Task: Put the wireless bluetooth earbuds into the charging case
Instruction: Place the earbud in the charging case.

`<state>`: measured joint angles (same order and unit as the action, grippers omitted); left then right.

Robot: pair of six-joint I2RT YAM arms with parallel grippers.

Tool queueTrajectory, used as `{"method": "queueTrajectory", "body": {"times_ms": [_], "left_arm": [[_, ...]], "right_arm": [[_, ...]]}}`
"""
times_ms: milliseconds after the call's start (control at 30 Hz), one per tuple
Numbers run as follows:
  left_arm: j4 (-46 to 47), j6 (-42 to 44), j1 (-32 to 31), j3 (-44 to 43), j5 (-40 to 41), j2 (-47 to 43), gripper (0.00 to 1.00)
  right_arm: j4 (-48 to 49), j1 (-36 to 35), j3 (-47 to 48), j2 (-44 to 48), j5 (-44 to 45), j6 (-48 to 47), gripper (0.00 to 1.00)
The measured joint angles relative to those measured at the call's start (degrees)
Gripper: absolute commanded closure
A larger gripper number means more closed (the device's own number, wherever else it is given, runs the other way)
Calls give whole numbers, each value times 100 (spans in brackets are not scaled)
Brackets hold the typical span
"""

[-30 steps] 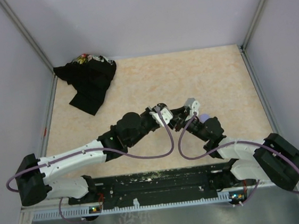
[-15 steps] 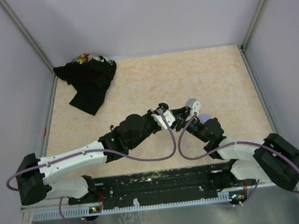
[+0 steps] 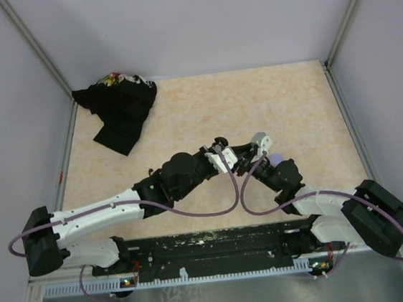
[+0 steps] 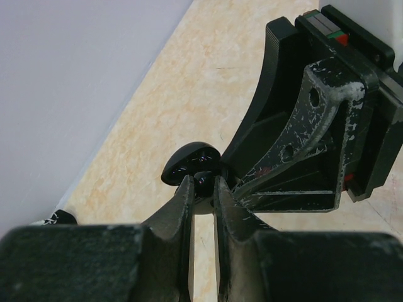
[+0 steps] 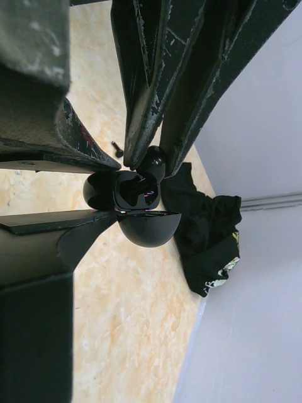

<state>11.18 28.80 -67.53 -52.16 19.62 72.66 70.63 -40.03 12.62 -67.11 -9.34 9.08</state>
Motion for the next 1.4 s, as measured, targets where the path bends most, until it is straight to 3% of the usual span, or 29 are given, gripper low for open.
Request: {"method": "queueTrajectory", "body": {"times_ms": [233, 733, 1400], "left_arm": [[-520, -236, 0, -476, 79, 238, 100], [-3016, -1738, 0, -2216, 197, 737, 100], [-4074, -2459, 2, -3001, 535, 1097, 100]], "right_arm": [[-2, 2, 0, 0, -17, -44, 100], [81, 2, 0, 0, -245, -52, 100], [334, 2, -55, -50, -378, -120, 100]]}}
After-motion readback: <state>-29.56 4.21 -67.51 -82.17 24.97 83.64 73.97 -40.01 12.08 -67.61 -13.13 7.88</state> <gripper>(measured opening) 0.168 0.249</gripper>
